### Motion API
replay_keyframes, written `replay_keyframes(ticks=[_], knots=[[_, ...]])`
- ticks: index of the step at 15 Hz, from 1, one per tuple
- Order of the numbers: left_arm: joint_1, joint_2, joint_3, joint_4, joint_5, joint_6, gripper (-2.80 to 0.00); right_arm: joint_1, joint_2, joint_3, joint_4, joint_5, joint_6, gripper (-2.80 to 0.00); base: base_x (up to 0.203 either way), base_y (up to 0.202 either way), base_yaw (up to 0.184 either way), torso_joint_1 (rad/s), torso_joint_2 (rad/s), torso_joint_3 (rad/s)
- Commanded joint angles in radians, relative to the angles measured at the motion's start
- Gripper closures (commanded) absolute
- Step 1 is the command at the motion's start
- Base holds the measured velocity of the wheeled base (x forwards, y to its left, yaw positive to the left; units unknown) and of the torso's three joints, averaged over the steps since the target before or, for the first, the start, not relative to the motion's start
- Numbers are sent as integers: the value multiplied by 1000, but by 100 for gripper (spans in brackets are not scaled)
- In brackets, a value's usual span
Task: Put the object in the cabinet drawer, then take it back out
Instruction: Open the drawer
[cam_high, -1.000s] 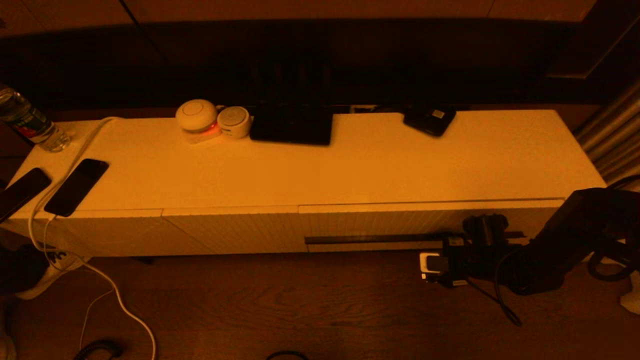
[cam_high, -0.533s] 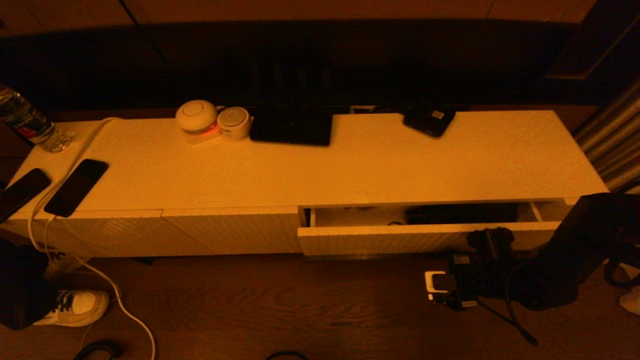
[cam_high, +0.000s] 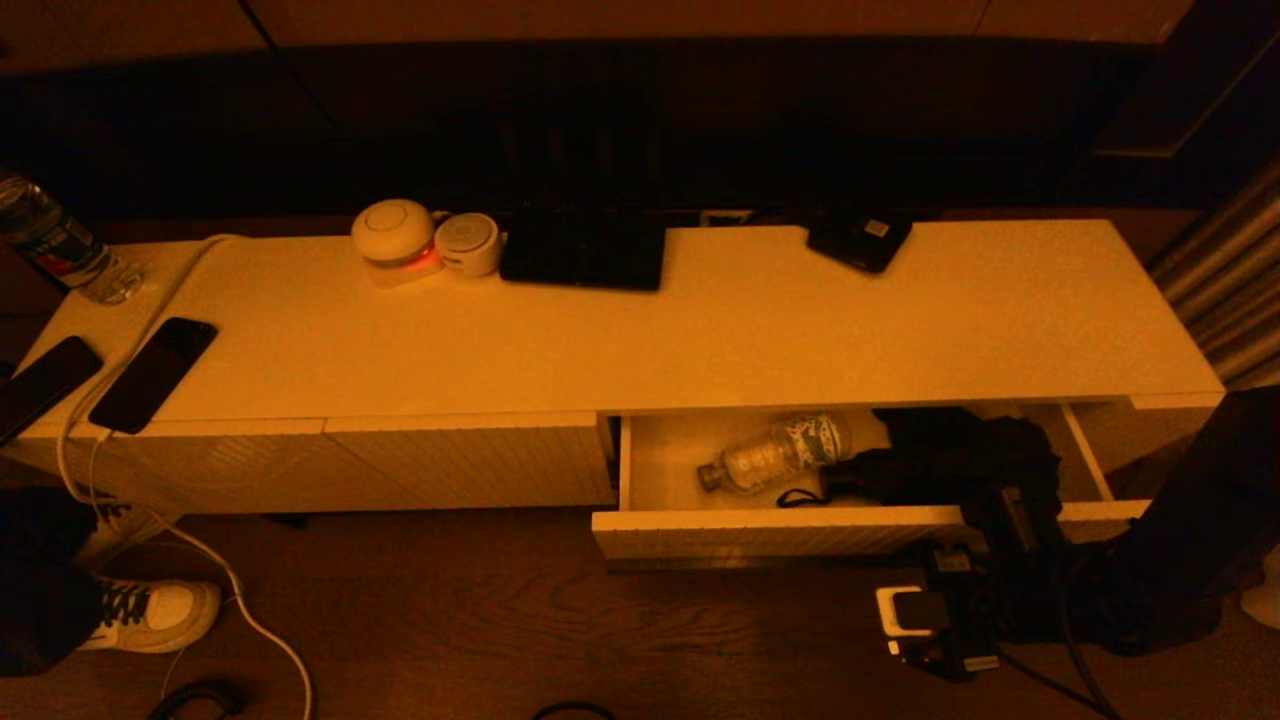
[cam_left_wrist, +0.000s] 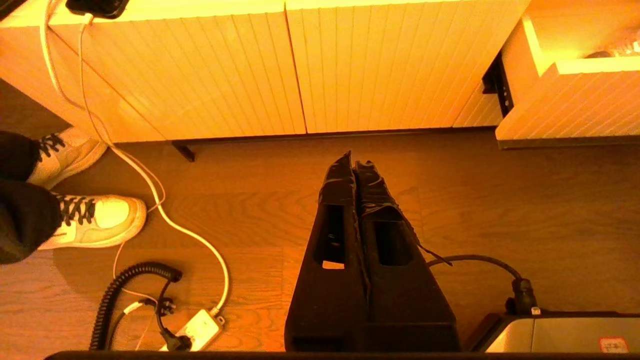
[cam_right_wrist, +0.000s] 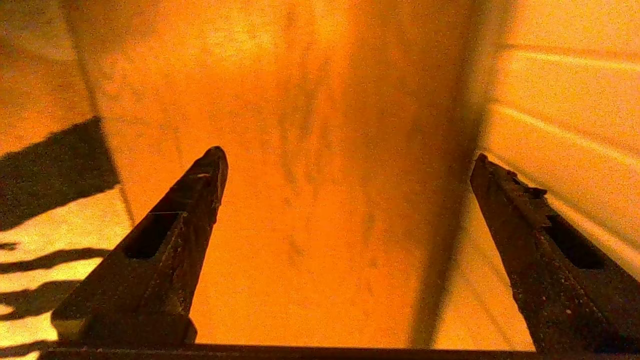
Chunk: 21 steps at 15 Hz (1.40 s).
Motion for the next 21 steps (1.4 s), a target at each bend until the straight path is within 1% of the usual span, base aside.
replay_keyframes(ticks=[1,4,7,10,11,12,13,14,15,16,17,18,19,21], knots=[[0,0,0,0,1,0,0,0,-92,20,-6,0,-6,-280,0,0,0,0,0,0],[0,0,0,0,1,0,0,-5,-281,62,40,-1,-3,-280,0,0,0,0,0,0],[0,0,0,0,1,0,0,-29,-502,110,182,-5,-3,-280,0,0,0,0,0,0],[0,0,0,0,1,0,0,-80,-715,150,337,-9,-4,-280,0,0,0,0,0,0],[0,0,0,0,1,0,0,-99,-782,152,399,-9,-3,0,0,0,0,0,0,0],[0,0,0,0,1,0,0,-119,-837,150,472,-10,3,0,0,0,0,0,0,0],[0,0,0,0,1,0,0,-134,-878,147,541,-9,38,0,0,0,0,0,0,0],[0,0,0,0,1,0,0,-141,-896,145,578,-9,94,0,0,0,0,0,0,0],[0,0,0,0,1,0,0,-134,-909,144,589,-6,180,0,0,0,0,0,0,0],[0,0,0,0,1,0,0,-121,-915,138,595,-4,239,0,0,0,0,0,0,0],[0,0,0,0,1,0,0,-103,-907,125,605,-4,326,0,0,0,0,0,0,0],[0,0,0,0,1,0,0,-67,-890,98,622,-3,430,0,0,0,0,0,0,0],[0,0,0,0,1,0,0,-32,-869,69,639,-3,507,0,0,0,0,0,0,0],[0,0,0,0,1,0,0,27,-801,4,661,-3,690,0,0,0,0,0,0,0]])
